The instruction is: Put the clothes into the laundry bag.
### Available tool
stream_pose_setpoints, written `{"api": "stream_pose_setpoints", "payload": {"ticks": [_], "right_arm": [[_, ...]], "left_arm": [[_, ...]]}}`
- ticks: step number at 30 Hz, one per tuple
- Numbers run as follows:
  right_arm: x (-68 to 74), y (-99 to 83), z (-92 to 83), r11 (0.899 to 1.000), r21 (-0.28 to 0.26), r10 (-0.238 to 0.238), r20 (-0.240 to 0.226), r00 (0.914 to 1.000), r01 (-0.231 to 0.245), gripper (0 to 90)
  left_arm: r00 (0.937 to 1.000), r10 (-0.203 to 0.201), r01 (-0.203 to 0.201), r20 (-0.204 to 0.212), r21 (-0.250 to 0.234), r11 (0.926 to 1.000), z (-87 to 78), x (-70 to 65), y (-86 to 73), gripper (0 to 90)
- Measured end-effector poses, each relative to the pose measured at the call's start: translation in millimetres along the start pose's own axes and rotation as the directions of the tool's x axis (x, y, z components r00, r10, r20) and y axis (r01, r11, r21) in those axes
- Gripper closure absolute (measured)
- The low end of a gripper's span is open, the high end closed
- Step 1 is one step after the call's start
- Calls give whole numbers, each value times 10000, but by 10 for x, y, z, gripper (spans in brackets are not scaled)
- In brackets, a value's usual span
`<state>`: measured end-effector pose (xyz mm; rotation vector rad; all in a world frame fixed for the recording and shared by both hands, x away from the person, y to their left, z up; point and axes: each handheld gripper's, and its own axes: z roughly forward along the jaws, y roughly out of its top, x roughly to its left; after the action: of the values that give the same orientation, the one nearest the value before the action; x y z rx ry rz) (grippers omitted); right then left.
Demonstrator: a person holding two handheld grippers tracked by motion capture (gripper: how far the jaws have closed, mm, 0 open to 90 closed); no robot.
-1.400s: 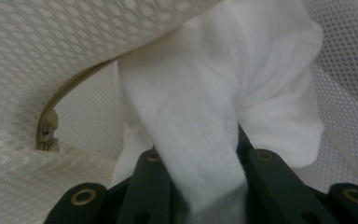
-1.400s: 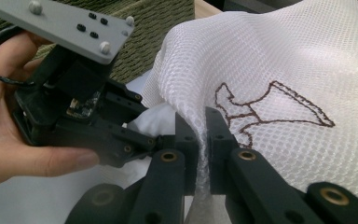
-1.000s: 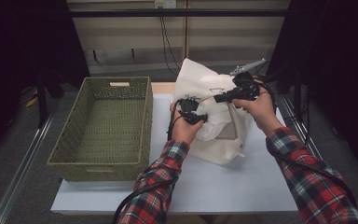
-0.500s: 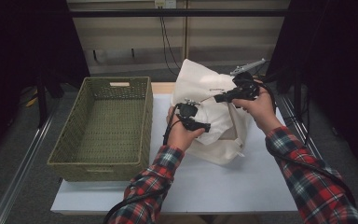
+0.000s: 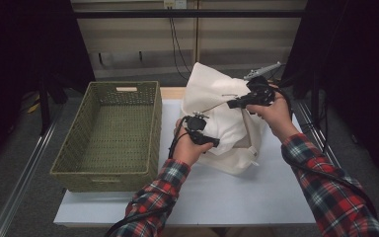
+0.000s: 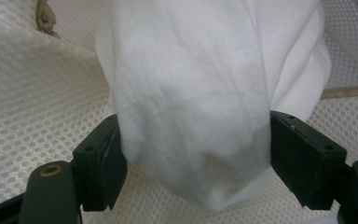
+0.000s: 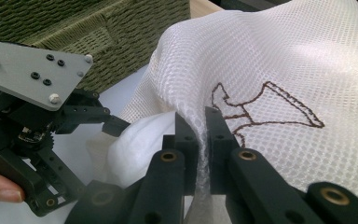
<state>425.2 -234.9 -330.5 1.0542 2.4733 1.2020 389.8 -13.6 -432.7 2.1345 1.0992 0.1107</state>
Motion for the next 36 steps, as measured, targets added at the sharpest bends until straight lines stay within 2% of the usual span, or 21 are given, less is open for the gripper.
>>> {"api": "stream_pose_setpoints", "payload": {"ticks": [2,4,5,6,9,12,14,16,17,18,25,27,30,36], "right_arm": [[-11,-6,-1,10000,-32,-7,-37,10000,7,872],[-14,-10,-2,10000,-13,18,-14,10000,-18,872],[-12,-11,1,10000,-15,45,-3,10000,-45,872],[-14,-12,3,10000,-1,20,7,10000,-20,872],[-9,-10,8,10000,-32,17,3,10000,-17,872],[1,-6,4,10000,-23,2,-6,10000,-2,872],[4,-5,-11,10000,-11,2,31,10000,-2,872],[1,-5,-22,10000,-55,-28,18,10000,28,872],[2,-6,-29,10000,-46,-5,32,10000,5,872],[-1,-8,-37,10000,-26,-43,43,10000,43,872],[1,-27,-34,10000,-60,-22,-11,10000,22,872],[5,-30,-27,10000,-58,-8,-5,10000,8,872],[0,-33,-27,10000,-49,-46,-10,10000,46,872],[-13,-59,-24,9999,-79,63,-50,10000,-63,873]], "left_arm": [[9999,-99,98,96,130,9999,9,0,-11,272],[9993,-152,144,334,225,9996,13,1,-22,364],[9994,-219,212,270,262,9994,24,-9,-31,383],[9990,-244,226,371,491,9985,29,-5,-35,462],[9982,-389,358,455,689,9970,82,-26,-49,590],[9984,-450,429,356,583,9974,128,-43,-51,725],[9977,-581,563,351,492,9972,160,-44,-51,774],[9983,-487,477,335,308,9984,191,-52,-48,793],[9986,-490,486,193,205,9986,211,-62,-48,799],[9978,-616,613,256,111,9981,224,-65,-46,802],[9975,-680,686,191,-300,9972,281,-32,25,810],[9963,-837,845,186,-464,9953,303,-35,42,811],[9976,-692,697,90,-590,9958,309,-28,82,813],[9971,-754,754,28,-870,9933,347,-13,142,813]]}}
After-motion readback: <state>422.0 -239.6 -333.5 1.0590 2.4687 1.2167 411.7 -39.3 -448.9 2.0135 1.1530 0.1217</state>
